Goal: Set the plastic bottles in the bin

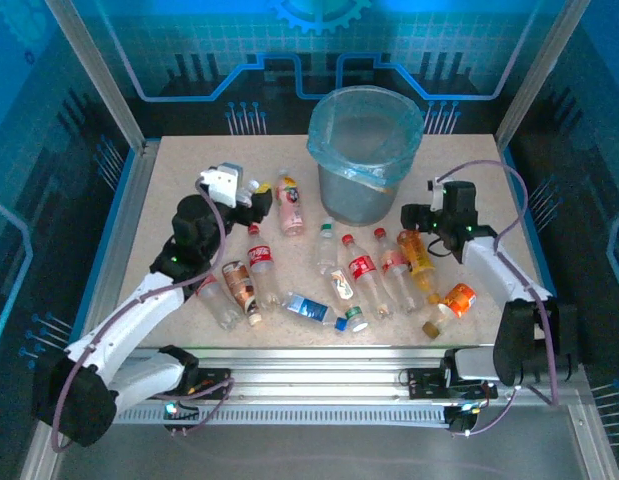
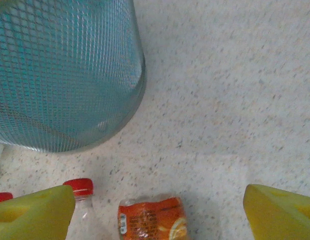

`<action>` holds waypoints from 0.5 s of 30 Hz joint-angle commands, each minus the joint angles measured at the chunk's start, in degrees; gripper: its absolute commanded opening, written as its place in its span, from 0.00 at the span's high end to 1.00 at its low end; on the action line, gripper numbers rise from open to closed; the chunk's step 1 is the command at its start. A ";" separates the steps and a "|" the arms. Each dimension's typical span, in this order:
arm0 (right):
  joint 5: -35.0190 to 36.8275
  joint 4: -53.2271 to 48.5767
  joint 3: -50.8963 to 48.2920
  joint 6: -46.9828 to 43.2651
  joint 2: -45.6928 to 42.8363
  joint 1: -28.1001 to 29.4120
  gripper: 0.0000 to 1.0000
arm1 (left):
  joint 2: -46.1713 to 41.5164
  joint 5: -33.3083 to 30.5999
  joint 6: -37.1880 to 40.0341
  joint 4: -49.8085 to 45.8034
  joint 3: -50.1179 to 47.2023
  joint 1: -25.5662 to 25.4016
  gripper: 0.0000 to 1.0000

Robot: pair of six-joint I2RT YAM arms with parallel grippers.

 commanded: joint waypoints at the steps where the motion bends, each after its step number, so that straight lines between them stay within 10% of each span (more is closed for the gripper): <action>1: -2.79 -13.65 1.64 3.19 3.15 0.94 0.12 | 3.49 6.27 -3.46 -15.51 4.28 -3.62 0.11; 15: -0.50 -16.96 3.06 2.24 7.73 2.56 0.11 | 10.97 11.30 -2.02 -13.40 5.48 -18.67 0.10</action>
